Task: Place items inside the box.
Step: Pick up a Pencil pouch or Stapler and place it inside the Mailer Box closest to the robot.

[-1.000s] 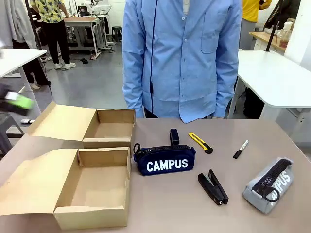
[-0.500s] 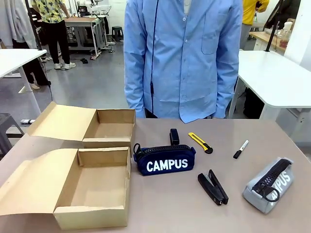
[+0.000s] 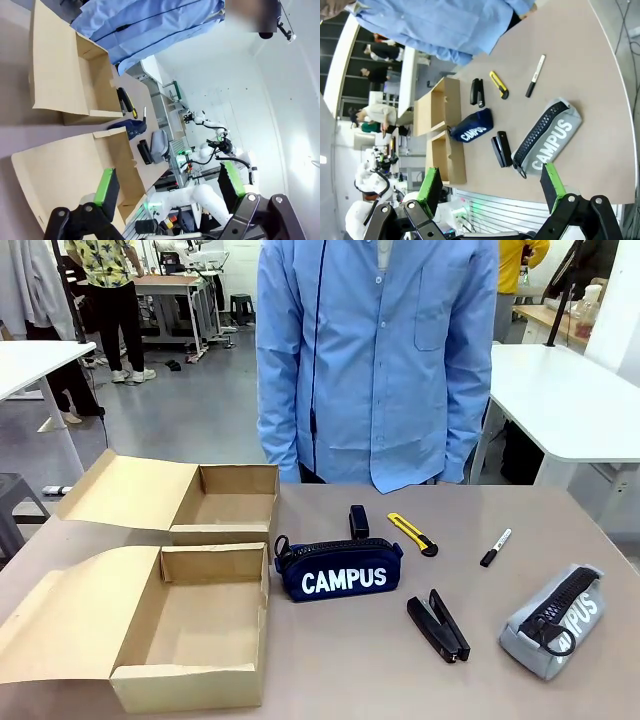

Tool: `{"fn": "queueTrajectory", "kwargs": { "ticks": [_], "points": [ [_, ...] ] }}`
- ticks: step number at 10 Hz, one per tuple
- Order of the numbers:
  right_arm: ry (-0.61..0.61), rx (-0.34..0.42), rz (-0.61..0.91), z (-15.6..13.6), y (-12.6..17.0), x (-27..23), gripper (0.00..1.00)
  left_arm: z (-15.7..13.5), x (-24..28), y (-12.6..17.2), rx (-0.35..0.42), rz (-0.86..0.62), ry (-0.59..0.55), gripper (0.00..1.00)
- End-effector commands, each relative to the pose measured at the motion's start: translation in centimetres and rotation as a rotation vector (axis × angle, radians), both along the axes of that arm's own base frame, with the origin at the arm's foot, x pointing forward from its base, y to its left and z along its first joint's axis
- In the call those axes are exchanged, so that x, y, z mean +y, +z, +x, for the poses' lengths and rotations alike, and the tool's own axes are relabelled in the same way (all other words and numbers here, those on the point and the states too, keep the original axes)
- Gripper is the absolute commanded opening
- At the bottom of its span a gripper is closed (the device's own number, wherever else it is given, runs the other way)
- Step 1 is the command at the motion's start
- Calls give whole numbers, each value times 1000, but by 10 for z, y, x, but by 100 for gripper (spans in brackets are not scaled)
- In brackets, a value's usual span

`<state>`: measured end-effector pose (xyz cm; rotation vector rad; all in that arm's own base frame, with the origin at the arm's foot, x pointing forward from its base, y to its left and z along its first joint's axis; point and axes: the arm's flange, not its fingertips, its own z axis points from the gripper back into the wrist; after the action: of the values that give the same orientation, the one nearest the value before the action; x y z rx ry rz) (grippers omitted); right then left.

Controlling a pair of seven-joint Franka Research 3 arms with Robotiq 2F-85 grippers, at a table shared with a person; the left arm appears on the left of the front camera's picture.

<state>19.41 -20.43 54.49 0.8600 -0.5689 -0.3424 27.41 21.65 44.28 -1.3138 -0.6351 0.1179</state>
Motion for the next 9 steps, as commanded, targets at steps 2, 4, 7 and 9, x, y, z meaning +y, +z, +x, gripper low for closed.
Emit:
{"fn": "queueTrajectory", "kwargs": {
  "ticks": [2,4,7,9],
  "points": [
    [8,-32,8,-3,-3,-5,100,-2,1,-4,-21,17,-9,100],
    [8,-32,8,-3,-3,-5,100,-2,1,-4,-21,17,-9,100],
    [-8,1,-1,-4,-3,-4,100,-2,1,-4,-21,17,-9,100],
    [185,18,-81,14,-14,45,100,-2,1,-4,-21,17,-9,100]
  ]
}}
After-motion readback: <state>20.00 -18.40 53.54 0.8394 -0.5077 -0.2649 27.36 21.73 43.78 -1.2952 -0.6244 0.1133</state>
